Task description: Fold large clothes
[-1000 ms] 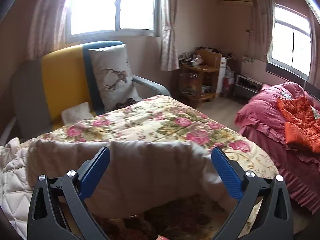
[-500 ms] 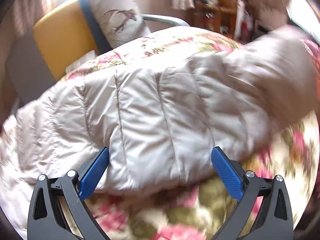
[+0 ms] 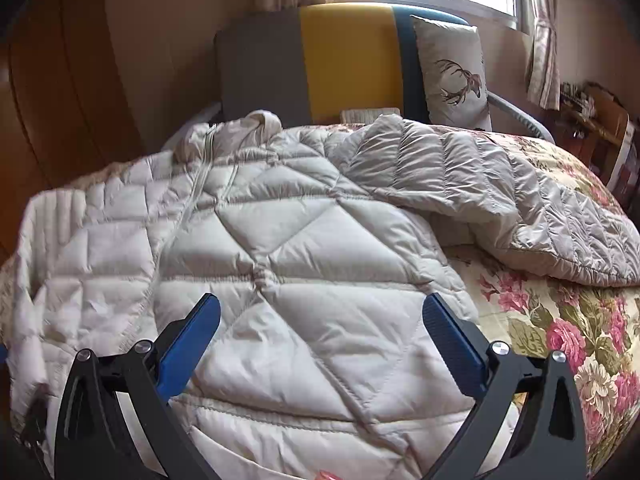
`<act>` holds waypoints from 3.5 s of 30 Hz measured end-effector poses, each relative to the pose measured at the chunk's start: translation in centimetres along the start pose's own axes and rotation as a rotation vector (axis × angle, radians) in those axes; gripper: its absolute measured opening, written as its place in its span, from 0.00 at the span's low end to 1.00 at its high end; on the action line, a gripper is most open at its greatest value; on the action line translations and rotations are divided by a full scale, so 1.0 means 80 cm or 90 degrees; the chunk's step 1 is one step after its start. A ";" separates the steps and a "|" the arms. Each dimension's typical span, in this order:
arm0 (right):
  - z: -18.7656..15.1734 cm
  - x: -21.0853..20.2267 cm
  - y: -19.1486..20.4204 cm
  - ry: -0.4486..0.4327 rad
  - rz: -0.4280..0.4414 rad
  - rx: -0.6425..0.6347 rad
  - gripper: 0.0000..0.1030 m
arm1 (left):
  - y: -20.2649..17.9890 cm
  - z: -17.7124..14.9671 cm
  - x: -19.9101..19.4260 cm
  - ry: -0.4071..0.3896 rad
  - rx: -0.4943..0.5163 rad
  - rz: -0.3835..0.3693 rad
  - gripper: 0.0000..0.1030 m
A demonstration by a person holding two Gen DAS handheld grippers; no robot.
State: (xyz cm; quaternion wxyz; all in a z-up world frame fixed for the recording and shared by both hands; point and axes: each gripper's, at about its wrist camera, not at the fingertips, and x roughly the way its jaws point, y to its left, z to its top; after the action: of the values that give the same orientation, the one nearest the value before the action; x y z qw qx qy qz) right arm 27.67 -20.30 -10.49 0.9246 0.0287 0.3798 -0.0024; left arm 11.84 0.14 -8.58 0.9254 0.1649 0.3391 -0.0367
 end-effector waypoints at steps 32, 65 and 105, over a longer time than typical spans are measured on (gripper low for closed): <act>-0.018 0.019 -0.010 0.016 0.029 0.029 0.98 | 0.516 0.053 -0.083 -0.104 -0.564 0.003 0.08; -0.026 0.020 -0.007 0.009 0.013 0.018 0.98 | -0.006 0.223 0.183 0.048 -0.211 -0.366 0.15; 0.068 0.110 0.042 0.063 0.163 0.107 0.16 | 0.199 0.088 0.210 0.070 -0.367 0.027 0.69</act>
State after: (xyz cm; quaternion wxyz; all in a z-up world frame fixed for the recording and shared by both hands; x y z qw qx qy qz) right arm 37.84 -17.06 -12.67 0.8917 0.1544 0.4169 0.0848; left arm 31.92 13.57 -9.84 0.9148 -0.0958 0.3820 0.0895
